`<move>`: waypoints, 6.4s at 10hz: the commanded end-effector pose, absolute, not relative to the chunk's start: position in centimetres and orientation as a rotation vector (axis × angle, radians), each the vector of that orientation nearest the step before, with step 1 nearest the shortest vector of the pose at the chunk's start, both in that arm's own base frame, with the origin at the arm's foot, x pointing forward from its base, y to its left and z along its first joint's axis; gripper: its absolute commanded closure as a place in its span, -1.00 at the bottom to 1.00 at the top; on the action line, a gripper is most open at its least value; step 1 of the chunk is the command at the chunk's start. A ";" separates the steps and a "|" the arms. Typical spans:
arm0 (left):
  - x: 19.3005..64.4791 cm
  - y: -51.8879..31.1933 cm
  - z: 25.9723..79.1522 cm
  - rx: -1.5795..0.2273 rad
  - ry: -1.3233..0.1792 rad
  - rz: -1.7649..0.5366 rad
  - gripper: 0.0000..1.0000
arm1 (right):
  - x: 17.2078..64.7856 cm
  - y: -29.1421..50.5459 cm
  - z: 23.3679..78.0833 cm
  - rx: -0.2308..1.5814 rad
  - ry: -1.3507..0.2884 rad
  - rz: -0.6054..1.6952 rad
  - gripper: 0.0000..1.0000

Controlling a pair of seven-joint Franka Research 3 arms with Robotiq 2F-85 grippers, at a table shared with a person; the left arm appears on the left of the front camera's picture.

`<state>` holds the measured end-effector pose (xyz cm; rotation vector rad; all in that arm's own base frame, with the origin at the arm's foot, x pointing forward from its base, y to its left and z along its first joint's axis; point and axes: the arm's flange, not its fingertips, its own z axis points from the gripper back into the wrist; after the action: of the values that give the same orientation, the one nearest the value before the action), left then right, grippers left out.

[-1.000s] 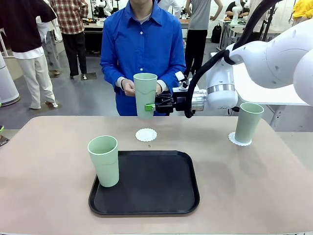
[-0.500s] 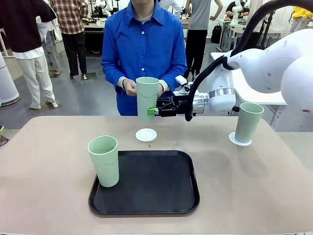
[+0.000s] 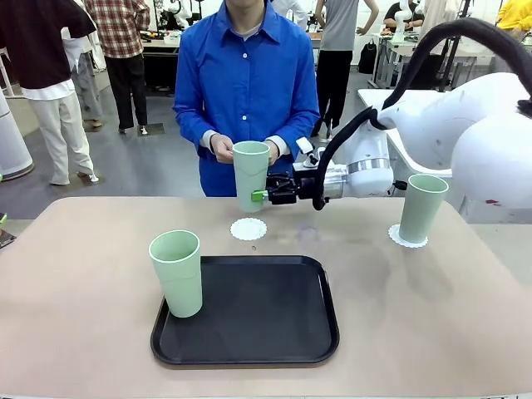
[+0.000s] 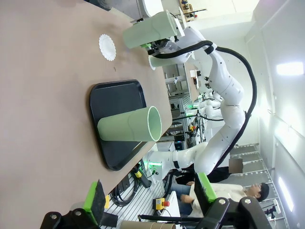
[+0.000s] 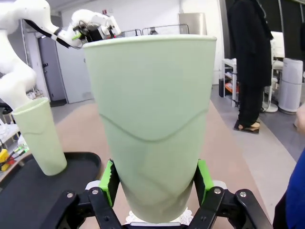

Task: Place coasters on the table and set cups on them.
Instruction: Take one Reusable plastic cup from the Flat Tray and place it on a coaster set by the human.

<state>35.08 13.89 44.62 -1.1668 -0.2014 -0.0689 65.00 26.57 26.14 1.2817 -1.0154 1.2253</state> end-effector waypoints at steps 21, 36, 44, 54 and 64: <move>34.9 13.9 44.7 -1.178 -0.209 -0.075 -1.00 | 65.2 27.3 20.7 1.297 -0.877 1.260 -0.59; 34.9 13.9 44.7 -1.178 -0.209 -0.075 -1.00 | 65.5 27.1 21.5 1.249 -0.820 1.274 -1.00; 34.9 13.9 44.7 -1.178 -0.209 -0.075 -1.00 | 65.4 25.2 23.1 1.189 -0.806 1.287 -1.00; 34.9 13.9 44.7 -1.178 -0.209 -0.075 -1.00 | 57.1 21.6 42.3 0.584 -0.652 1.082 -1.00; 34.9 13.9 44.7 -1.178 -0.209 -0.075 -1.00 | 44.6 27.5 52.9 0.184 -0.224 0.833 -1.00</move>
<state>35.10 13.88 44.63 -1.1667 -0.2010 -0.0693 42.68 28.09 53.15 0.2073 -0.2528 0.8516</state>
